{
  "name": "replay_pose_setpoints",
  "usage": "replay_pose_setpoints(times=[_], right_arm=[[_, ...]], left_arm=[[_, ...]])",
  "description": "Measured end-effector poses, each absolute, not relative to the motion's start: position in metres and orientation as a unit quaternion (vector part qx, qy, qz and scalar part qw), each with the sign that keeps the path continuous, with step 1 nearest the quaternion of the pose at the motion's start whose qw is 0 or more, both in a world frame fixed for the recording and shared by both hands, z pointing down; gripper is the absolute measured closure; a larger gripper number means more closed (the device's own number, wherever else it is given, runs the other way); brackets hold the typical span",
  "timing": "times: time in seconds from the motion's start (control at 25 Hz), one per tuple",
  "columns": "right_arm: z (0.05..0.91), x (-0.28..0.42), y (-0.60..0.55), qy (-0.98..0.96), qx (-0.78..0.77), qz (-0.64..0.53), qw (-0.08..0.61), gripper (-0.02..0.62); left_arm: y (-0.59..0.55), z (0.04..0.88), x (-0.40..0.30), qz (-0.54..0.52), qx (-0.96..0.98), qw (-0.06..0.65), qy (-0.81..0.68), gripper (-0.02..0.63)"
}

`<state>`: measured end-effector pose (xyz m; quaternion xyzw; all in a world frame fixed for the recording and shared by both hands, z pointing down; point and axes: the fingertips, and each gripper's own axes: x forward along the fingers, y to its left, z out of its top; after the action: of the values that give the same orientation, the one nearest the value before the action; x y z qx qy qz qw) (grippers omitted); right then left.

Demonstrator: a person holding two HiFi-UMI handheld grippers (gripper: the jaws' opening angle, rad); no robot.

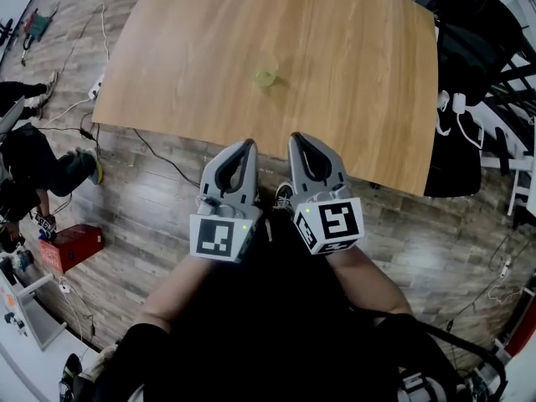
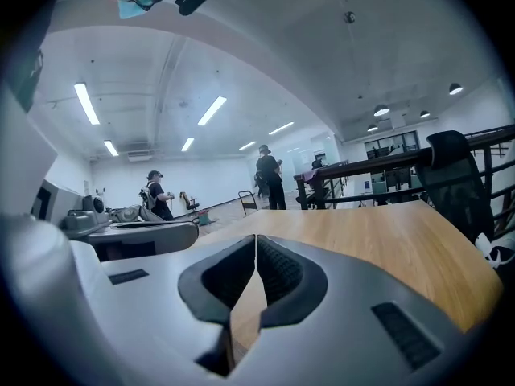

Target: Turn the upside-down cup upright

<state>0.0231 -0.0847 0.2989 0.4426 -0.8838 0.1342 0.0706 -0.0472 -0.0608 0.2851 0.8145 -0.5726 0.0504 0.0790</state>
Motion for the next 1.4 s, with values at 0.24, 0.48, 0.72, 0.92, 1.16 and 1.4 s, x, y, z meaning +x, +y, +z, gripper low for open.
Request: replay_pose_setpoints(times=[0.24,0.48,0.72,0.92,1.16,1.4], right_arm=[[0.344,-0.005,-0.148,-0.885,0.437,0.124,0.097,0.580],[0.406,-0.035,-0.193,-0.898,0.400,0.122,0.137,0.393],[0.449,-0.047,-0.236,-0.902,0.393,0.123,0.126,0.314],[0.471,-0.063,-0.267,-0.908,0.378,0.127,0.124,0.263],[0.480,-0.081,-0.293,-0.916,0.368,0.105,0.122,0.229],[0.487,-0.094,-0.301,-0.919,0.357,0.083,0.146,0.227]], left_arm=[[-0.127,0.331,-0.069,0.054,0.816,0.092,-0.569,0.598],[-0.175,0.389,-0.097,0.066,0.806,0.106,-0.578,0.598],[-0.199,0.443,-0.117,0.077,0.802,0.107,-0.583,0.598],[-0.208,0.477,-0.124,0.078,0.801,0.128,-0.580,0.598],[-0.215,0.502,-0.127,0.082,0.802,0.136,-0.575,0.598],[-0.219,0.513,-0.124,0.081,0.806,0.137,-0.570,0.598]])
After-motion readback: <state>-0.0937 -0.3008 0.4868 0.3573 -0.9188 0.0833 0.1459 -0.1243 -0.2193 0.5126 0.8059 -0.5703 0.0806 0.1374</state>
